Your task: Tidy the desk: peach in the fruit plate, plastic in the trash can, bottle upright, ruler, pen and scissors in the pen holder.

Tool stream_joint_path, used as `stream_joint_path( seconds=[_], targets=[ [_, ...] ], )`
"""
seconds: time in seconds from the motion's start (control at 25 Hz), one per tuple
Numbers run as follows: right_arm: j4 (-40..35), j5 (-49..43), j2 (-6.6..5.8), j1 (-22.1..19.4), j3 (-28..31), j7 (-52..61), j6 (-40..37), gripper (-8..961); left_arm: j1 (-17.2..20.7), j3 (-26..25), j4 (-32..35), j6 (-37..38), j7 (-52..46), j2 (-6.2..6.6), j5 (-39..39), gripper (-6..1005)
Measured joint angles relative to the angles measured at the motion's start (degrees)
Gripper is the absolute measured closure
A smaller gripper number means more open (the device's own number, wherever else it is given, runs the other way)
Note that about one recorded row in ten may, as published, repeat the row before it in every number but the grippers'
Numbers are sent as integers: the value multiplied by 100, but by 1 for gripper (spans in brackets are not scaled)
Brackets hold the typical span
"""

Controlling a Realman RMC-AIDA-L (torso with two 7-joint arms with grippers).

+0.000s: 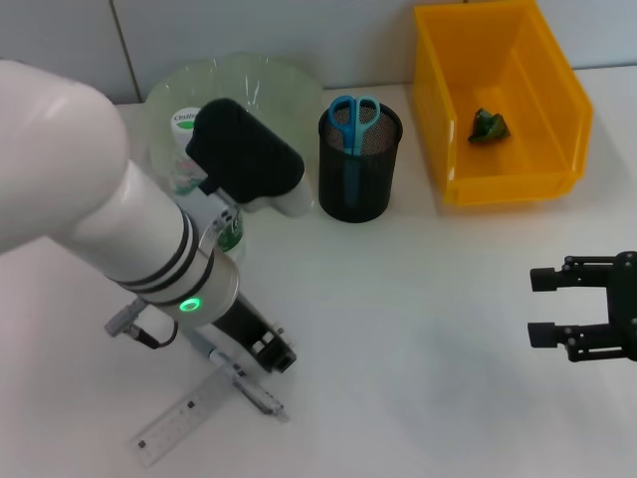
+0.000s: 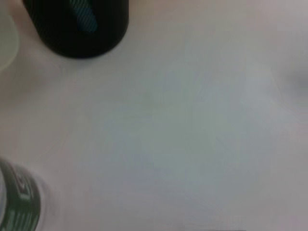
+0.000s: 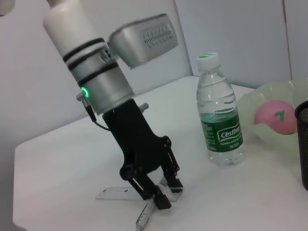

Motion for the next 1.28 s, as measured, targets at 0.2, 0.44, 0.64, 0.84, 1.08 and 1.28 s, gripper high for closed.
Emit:
stream_joint_path(
  seconds=[0.2,0.44,0.64,0.84,1.08,1.28],
  targets=[
    [0,0,0,-5,110,1,-19,254,240,-718,655,397,217,37,-591,612],
    [-4,0,-5,3,194,3,-19,260,892,-1960,1577,635,1067,48,-2192,607],
    [-8,0,-7,2,253,3,2,265,1448,-2734,1384,476,2366,42,-4150,602],
    [-19,3,0,0,384,3,11,270,1939,-2873,679,171,4133,45,-6188,597],
    [-11,8,36,46,452,4,32,276,2080,-2624,-478,167,6143,12,-7948,592],
    [-19,9,90,57,480,3,36,281,1930,-1968,-1844,68,8498,0,-9771,587]
  ],
)
